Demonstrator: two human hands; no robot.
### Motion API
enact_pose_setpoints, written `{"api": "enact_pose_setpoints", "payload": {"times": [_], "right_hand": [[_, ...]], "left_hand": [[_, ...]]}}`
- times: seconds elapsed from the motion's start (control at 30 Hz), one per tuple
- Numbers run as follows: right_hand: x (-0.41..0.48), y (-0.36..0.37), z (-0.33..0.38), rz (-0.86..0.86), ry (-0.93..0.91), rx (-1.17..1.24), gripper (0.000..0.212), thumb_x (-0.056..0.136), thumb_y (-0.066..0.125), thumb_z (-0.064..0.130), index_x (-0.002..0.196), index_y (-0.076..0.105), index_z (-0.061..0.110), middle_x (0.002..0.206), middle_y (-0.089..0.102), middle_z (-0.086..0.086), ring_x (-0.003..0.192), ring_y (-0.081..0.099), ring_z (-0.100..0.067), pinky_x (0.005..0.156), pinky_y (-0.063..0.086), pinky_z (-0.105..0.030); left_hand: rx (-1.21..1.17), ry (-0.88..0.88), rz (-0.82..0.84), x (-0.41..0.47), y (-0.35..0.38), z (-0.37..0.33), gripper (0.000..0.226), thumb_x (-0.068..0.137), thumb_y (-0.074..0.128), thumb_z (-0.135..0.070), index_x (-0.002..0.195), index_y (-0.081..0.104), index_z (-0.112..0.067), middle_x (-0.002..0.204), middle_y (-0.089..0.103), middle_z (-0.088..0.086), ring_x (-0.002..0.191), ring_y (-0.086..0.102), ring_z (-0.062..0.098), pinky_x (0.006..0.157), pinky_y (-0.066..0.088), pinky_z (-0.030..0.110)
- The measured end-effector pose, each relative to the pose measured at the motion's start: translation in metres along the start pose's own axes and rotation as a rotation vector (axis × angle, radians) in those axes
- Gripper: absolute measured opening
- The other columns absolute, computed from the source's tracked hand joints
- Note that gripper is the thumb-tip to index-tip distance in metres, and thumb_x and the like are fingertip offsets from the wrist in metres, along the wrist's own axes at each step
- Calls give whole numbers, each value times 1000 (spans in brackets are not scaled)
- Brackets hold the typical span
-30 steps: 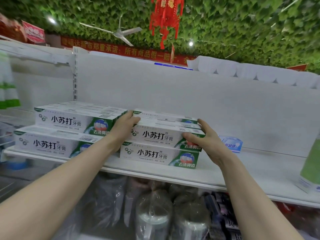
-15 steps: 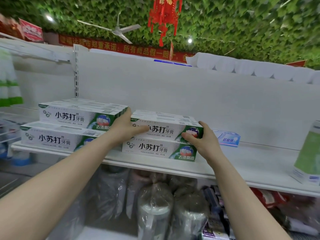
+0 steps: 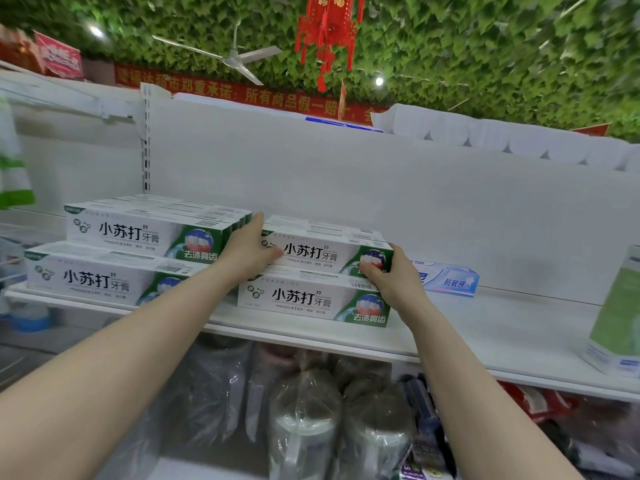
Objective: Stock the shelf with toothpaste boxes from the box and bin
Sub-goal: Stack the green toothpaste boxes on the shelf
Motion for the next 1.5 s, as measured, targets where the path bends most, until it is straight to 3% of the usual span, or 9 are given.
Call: {"api": "enact_pose_setpoints", "payload": {"times": [0.17,0.4,0.5,0.6,0.67,0.8,1.0,1.2,1.5], "right_hand": [[3,1,0,-84,33,-117,29,86,69,34,107,58,17,102,68,0,96,65,-23,87,53,-45],[2,1,-6,-77,74,-114,14,83,71,34,80,62,24,88,72,-3,85,68,-24,82,56,-45],[-2,-2,-2,-71,62,-93,22,88,63,42,87,63,20,90,72,-4,87,68,-27,84,56,-47],[-14,-6,8,-137,-8,-112,36,93,56,39,115,58,10,101,65,-2,105,61,-31,93,48,-42],[-29,-8,17,-212,-73,-136,48,97,52,31,137,43,7,118,60,-9,116,54,-32,93,41,-38],[-60,2,36,-351,-271,-89,58,93,48,30,148,35,13,142,52,-6,123,55,-25,101,43,-38],[-126,55,61,-357,-460,-95,51,96,55,20,145,43,11,145,50,-5,136,42,-22,112,31,-34],[-197,140,78,-414,-599,-107,41,91,58,12,131,57,9,128,61,-5,120,52,-24,106,34,-28],[-303,306,93,-300,-559,-174,35,90,57,9,125,60,10,122,63,-4,116,53,-24,103,33,-21]], "left_hand": [[140,-3,-24,2,3,-4,69,92,64,-20,149,26,-9,146,44,10,131,43,29,104,37,37],[310,83,-93,-2,3,-11,39,91,63,-23,128,52,-15,118,60,8,106,55,28,85,41,37],[380,109,-125,-8,3,-15,45,94,59,-17,136,46,-9,142,44,12,127,43,29,100,35,39],[371,166,-210,-22,-1,-16,56,95,56,-15,147,35,-11,157,25,10,142,29,29,113,26,39],[337,236,-271,-36,-4,-17,56,95,55,-13,148,35,-11,156,29,8,142,30,26,113,25,38],[273,329,-345,-69,-8,-13,53,92,59,-11,144,45,-13,149,42,3,136,38,21,111,29,34],[250,375,-372,-116,-36,23,44,92,61,-15,135,55,-18,137,54,0,125,49,18,99,35,28],[240,560,-403,-168,-83,73,36,84,62,-3,119,66,-15,117,65,1,107,61,19,93,47,31],[233,517,-284,-228,-161,213,31,84,61,-4,113,67,-14,109,65,4,100,61,20,86,43,22]]}}
Point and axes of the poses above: each hand's wrist, its own x-axis towards the middle knuckle, its own y-axis out of the palm, z = x × y, the point moved 7 cm from there along x, towards the middle knuckle
